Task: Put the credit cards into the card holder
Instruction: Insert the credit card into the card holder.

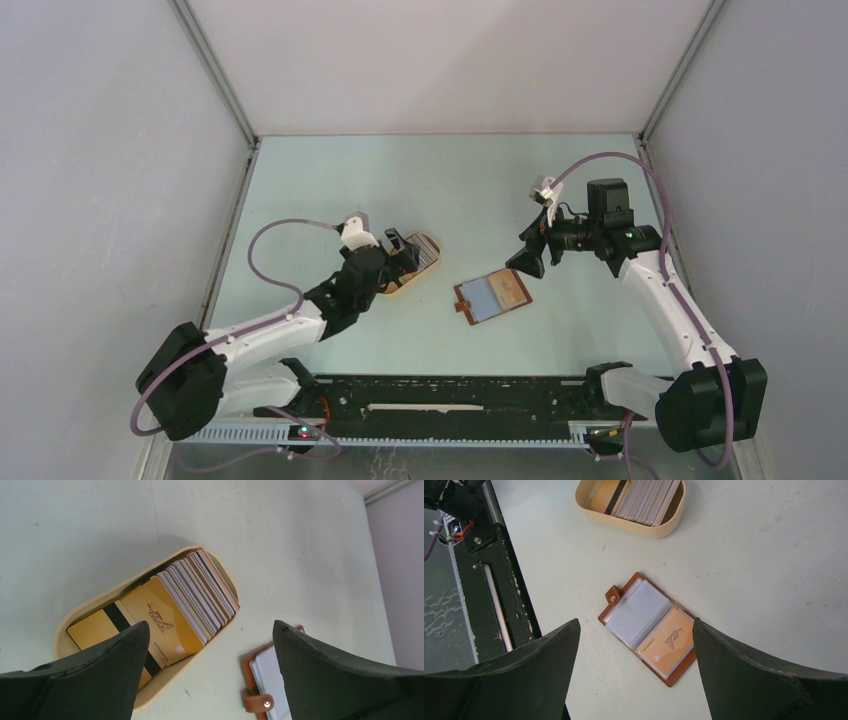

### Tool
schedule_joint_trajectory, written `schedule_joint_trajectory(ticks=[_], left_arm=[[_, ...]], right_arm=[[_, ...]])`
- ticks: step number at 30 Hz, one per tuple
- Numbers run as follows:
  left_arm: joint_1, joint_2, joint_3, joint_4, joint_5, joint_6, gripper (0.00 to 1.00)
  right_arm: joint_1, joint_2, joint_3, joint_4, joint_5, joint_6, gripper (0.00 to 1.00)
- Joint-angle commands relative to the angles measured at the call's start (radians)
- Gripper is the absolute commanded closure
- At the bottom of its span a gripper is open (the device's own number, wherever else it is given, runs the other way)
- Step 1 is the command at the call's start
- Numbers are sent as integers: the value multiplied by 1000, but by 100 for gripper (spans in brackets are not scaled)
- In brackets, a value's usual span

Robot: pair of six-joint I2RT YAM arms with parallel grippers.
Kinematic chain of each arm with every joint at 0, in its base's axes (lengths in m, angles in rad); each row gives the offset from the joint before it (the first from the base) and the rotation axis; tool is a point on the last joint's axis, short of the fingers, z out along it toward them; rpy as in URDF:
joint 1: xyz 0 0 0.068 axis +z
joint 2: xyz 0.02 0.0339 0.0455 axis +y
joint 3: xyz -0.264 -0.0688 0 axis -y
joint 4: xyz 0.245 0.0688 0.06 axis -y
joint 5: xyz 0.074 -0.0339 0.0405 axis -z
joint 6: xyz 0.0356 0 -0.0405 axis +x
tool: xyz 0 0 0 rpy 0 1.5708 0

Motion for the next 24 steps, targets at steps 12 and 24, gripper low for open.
schedule_joint_trajectory(ticks=[12, 24], left_arm=[[5, 244, 303, -319, -168, -178, 23], [5, 320, 319, -349, -181, -261, 28]], right_arm=[[-5, 9, -4, 28, 2, 17, 9], [2, 26, -2, 27, 10, 15, 9]])
